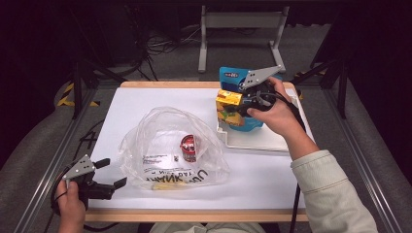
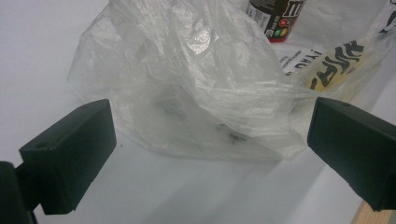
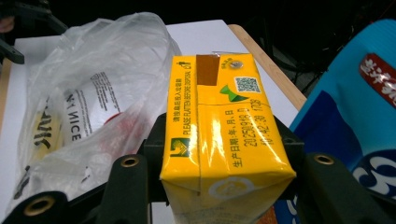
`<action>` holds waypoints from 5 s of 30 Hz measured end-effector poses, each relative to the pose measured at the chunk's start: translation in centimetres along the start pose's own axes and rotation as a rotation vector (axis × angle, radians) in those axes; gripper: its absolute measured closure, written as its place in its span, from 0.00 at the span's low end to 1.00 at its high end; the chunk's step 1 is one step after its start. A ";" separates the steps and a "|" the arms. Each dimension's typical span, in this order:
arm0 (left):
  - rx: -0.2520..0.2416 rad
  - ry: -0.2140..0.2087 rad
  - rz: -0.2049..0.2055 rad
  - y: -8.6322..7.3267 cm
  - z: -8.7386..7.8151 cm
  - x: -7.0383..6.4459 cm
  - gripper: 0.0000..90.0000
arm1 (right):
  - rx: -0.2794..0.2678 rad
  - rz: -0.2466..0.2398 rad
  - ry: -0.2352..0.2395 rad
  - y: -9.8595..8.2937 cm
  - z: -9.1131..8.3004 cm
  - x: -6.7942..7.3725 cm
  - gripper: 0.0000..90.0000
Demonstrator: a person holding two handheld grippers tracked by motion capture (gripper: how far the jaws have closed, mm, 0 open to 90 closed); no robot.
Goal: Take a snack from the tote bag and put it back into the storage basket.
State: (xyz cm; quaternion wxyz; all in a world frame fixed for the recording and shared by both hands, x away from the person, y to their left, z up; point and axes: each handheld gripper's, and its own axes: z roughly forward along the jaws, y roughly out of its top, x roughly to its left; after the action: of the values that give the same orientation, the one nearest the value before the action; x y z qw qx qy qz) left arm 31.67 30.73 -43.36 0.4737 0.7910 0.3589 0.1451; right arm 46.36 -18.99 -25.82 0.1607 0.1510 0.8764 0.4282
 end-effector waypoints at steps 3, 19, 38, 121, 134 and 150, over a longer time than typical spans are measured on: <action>0.001 0.000 0.001 0.0 0.0 0.0 0.02 | 0.014 -0.005 -0.011 -0.5 0.0 -0.3 0.60; 0.000 0.001 0.004 0.0 0.0 0.0 0.02 | 0.060 0.026 -0.031 -3.7 1.3 -1.4 0.60; 0.002 0.000 0.001 0.0 0.0 0.0 0.02 | 0.101 0.066 -0.029 -6.6 3.5 -1.7 0.60; 0.003 -0.003 0.008 0.1 0.1 0.0 0.02 | -0.011 0.103 -0.058 -9.1 -0.2 1.0 0.94; 0.003 -0.002 0.008 0.1 0.1 0.0 0.02 | 0.037 0.150 -0.041 -11.6 0.1 1.2 1.00; 0.002 -0.001 0.007 0.1 0.0 0.0 0.02 | 0.127 0.167 -0.040 -13.5 2.0 1.1 1.00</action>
State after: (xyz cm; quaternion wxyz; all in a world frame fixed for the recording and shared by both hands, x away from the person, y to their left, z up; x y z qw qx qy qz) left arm 31.71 30.71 -43.30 0.4727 0.7929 0.3559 0.1459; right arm 44.43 -25.08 -37.93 0.1320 0.2422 0.8827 0.3805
